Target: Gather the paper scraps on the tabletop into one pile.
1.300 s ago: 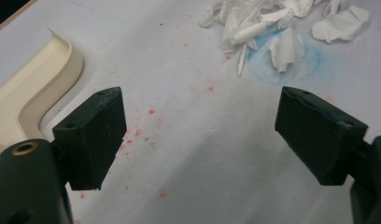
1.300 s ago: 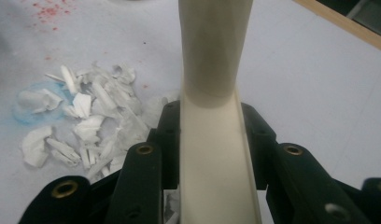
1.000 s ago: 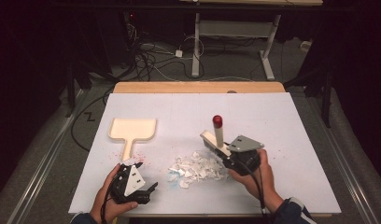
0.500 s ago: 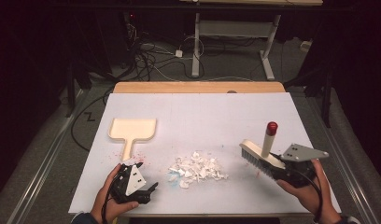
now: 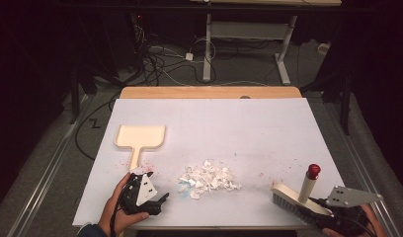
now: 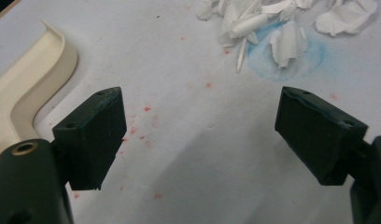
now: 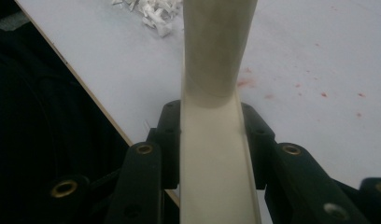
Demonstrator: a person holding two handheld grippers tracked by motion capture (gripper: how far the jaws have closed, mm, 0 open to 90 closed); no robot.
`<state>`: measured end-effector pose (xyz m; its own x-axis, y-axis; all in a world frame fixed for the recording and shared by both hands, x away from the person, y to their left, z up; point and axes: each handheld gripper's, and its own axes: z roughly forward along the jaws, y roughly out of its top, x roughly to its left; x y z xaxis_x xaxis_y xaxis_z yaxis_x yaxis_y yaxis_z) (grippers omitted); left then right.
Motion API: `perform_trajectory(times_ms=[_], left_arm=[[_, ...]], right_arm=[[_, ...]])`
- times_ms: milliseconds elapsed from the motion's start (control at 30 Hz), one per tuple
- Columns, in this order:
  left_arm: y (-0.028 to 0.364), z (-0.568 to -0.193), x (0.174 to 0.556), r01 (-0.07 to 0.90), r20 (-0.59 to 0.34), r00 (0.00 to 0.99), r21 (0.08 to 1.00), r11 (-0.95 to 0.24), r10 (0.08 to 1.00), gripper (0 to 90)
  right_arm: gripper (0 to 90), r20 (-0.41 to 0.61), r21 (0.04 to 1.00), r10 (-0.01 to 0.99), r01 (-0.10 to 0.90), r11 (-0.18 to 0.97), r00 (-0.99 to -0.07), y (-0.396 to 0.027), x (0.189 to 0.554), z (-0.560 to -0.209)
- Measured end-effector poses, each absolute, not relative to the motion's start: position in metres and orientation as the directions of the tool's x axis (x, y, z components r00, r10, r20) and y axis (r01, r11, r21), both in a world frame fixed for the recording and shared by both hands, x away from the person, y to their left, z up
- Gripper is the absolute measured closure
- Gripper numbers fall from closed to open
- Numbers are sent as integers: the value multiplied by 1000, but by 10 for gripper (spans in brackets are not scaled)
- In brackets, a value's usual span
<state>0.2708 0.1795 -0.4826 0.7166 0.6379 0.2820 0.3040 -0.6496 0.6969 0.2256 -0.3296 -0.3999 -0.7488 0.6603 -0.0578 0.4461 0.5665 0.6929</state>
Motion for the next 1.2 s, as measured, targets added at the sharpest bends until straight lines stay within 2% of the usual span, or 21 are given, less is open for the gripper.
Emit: perform_trajectory(times_ms=[267, 733, 967, 1200], left_arm=[[179, -484, 272, 302, 280, 723, 695, -652, 632, 157], [181, -482, 270, 299, 280, 717, 705, -644, 639, 157], [185, -481, 268, 301, 280, 708, 710, -636, 648, 157], [188, -479, 269, 304, 281, 691, 723, -620, 666, 157]], right_arm=[[682, -68, 696, 635, 419, 582, -769, -292, 246, -407], [682, -63, 773, 571, 322, 546, -818, -203, 290, -419], [681, -85, 790, 535, 270, 551, -840, -183, 291, -414], [680, -137, 847, 541, 185, 499, -830, -180, 287, -393]])
